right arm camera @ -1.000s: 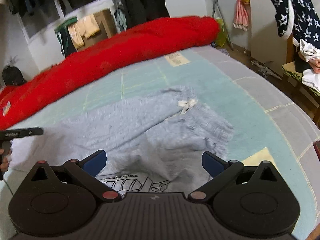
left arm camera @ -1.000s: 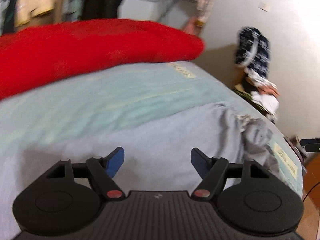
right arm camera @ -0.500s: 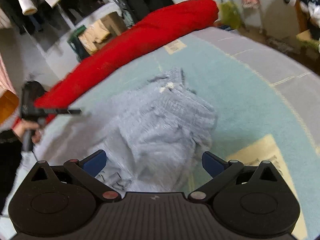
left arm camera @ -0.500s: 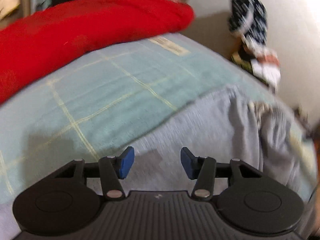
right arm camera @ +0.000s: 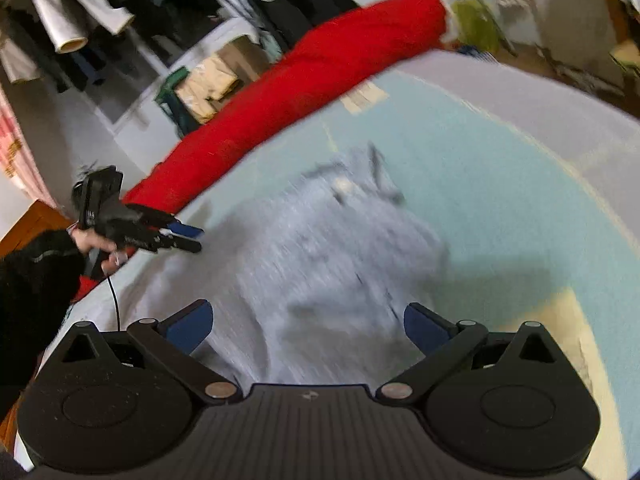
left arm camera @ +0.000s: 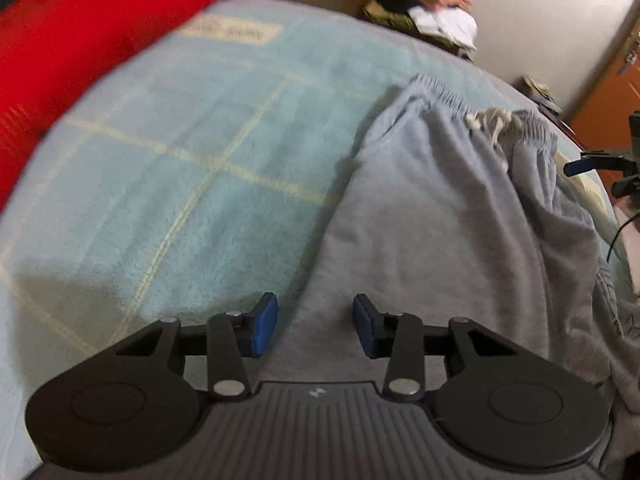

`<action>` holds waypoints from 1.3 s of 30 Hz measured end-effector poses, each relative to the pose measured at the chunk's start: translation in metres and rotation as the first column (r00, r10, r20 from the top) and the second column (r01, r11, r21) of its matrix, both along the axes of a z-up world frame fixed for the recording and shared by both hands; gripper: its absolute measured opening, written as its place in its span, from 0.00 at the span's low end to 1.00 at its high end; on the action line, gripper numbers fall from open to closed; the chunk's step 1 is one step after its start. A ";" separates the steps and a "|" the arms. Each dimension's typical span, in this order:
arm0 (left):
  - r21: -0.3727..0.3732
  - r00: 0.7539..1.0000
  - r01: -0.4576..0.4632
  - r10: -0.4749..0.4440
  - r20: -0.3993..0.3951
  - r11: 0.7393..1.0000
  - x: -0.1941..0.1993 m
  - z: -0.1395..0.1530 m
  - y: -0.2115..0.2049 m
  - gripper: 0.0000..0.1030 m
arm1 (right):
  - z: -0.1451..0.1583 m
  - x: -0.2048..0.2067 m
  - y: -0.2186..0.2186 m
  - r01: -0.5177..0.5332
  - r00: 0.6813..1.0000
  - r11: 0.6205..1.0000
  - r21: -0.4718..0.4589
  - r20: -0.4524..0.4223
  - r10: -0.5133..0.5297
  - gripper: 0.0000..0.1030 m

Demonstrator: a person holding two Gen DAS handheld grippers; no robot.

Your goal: Fold clothes

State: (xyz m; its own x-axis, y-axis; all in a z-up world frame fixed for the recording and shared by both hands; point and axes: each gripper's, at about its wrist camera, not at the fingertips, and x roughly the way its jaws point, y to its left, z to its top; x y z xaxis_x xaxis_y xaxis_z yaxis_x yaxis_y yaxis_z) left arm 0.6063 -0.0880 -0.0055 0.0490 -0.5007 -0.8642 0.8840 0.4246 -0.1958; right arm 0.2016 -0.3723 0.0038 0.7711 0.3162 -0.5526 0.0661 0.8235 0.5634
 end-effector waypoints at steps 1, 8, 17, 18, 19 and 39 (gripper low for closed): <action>-0.002 0.999 0.007 -0.007 -0.032 1.000 0.009 -0.004 0.001 0.39 | -0.006 -0.005 -0.003 0.025 1.000 1.000 0.010 -0.016 -0.025 1.00; -0.137 0.968 0.014 -0.048 -0.246 0.990 0.017 -0.018 0.015 0.39 | -0.026 -0.014 -0.015 0.114 0.993 0.990 0.088 -0.034 -0.111 1.00; -0.176 0.963 0.015 -0.062 -0.261 0.984 0.025 -0.031 0.009 0.27 | -0.033 0.017 -0.011 0.084 0.996 0.996 0.040 -0.021 -0.083 1.00; -0.168 0.969 0.018 -0.059 -0.240 0.986 0.020 -0.028 0.009 0.27 | -0.033 0.018 -0.010 0.077 0.997 0.997 0.028 -0.022 -0.076 1.00; -0.155 0.975 0.032 -0.065 -0.212 0.987 0.014 -0.025 0.010 0.26 | -0.033 0.018 -0.009 0.069 0.997 0.997 0.017 -0.020 -0.068 1.00; -0.072 0.994 -0.054 0.060 0.086 0.996 0.004 0.013 0.003 0.17 | -0.037 0.014 -0.007 0.060 0.998 0.998 -0.002 0.031 -0.060 1.00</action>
